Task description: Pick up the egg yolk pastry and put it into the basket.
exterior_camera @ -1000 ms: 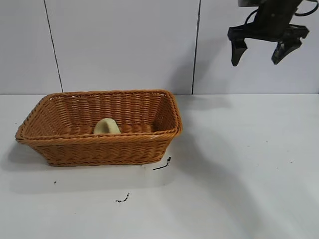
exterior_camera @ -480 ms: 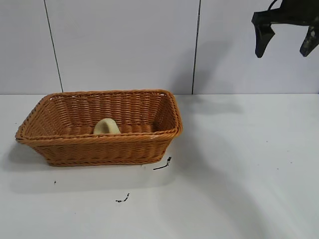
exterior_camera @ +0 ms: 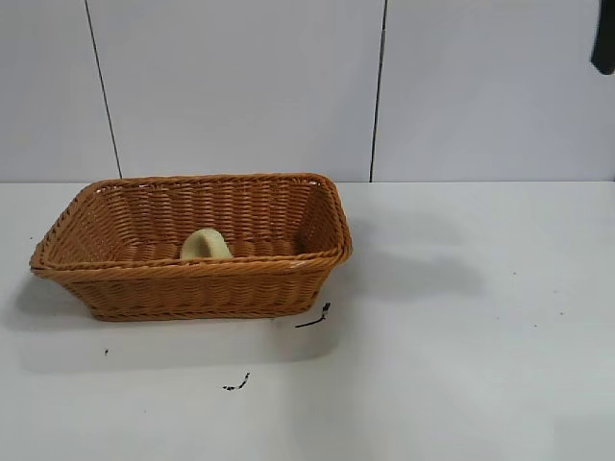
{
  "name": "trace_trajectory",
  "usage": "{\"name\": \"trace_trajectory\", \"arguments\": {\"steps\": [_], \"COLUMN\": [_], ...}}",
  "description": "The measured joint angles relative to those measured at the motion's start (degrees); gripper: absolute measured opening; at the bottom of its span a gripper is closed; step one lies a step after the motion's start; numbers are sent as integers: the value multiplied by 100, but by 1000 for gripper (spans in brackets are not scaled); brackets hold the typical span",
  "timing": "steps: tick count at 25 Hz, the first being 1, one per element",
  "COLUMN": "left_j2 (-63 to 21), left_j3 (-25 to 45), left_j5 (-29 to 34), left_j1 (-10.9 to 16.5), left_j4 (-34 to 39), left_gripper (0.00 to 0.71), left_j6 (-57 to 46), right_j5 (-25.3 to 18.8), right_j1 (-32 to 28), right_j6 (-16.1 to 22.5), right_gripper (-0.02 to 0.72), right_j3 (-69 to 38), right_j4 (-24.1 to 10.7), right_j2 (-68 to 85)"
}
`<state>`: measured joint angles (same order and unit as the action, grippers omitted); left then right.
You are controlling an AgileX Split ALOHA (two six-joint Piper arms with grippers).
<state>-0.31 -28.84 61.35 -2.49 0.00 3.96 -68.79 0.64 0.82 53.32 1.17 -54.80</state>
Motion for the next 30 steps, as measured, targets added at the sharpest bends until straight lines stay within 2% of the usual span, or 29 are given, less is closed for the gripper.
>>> {"name": "trace_trajectory", "arguments": {"steps": [7,10,20,30], "left_j2": [0,0,0,0], "left_j3": [0,0,0,0], "left_j5": [0,0,0,0], "left_j1": [0,0,0,0], "left_j4": [0,0,0,0], "left_gripper": [696,696,696,696], "left_j6": [0,0,0,0], "right_j5": [801,1017,976,968], "right_j1": [0,0,0,0], "right_j6": [-45,-137,-277,-277], "right_gripper": [660,660,659,659], "right_j3": [-1678,-2207,-2529,-2529], "right_j4": [0,0,5,0], "right_j2": [2679,3666,5386,5511]}}
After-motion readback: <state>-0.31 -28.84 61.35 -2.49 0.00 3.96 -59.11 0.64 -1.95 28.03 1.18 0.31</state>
